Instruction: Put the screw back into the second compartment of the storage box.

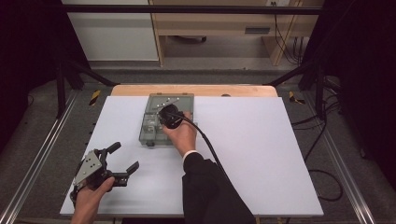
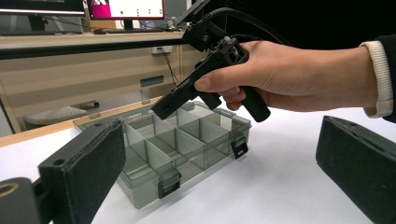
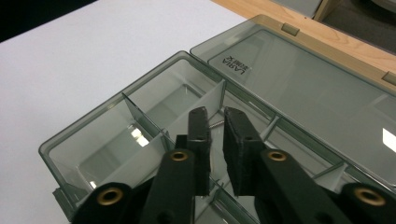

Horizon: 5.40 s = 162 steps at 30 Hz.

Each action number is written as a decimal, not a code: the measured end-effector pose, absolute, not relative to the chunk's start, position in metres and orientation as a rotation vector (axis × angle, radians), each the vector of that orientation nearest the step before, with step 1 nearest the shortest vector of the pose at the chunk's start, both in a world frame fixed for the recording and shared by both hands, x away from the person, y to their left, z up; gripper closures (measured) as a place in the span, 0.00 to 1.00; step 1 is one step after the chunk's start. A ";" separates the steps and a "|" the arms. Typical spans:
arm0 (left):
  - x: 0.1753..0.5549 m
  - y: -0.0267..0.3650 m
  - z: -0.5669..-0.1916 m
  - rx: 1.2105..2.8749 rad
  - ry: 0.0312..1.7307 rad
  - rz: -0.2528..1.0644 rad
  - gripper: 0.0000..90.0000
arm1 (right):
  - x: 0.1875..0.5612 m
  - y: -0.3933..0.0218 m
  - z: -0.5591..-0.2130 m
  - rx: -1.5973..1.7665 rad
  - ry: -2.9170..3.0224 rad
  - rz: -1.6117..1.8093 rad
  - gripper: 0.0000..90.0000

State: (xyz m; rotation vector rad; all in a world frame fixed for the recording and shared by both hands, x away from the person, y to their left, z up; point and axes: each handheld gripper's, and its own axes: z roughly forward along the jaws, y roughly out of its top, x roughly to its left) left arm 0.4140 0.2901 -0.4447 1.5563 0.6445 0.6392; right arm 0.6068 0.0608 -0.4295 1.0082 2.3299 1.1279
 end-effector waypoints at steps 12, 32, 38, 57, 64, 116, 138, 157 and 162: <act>0.415 0.292 -0.444 1.544 0.649 0.639 0.02 | 0.585 0.060 -0.407 0.923 2.342 1.149 0.70; 0.414 0.296 -0.444 1.543 0.662 0.650 0.01 | 0.536 0.020 -0.385 0.878 2.414 1.042 0.26; 0.414 0.296 -0.444 1.545 0.664 0.651 0.01 | 0.526 0.002 -0.381 0.889 2.431 1.006 0.18; 0.414 0.296 -0.445 1.553 0.662 0.652 0.01 | 0.485 -0.056 -0.395 0.882 2.550 0.870 0.12; 0.414 0.294 -0.445 1.561 0.659 0.650 0.01 | 0.478 -0.070 -0.405 0.894 2.582 0.829 0.12; 0.414 0.293 -0.445 1.571 0.654 0.642 0.01 | 0.478 -0.071 -0.432 0.917 2.685 0.862 0.98; 0.413 0.292 -0.445 1.566 0.650 0.631 0.01 | 0.510 -0.049 -0.384 0.881 2.509 1.032 0.98; 0.413 0.293 -0.445 1.558 0.649 0.626 0.01 | 0.554 -0.005 -0.378 0.905 2.379 1.110 0.98; 0.413 0.293 -0.445 1.558 0.646 0.625 0.01 | 0.562 0.002 -0.380 0.922 2.343 1.126 0.98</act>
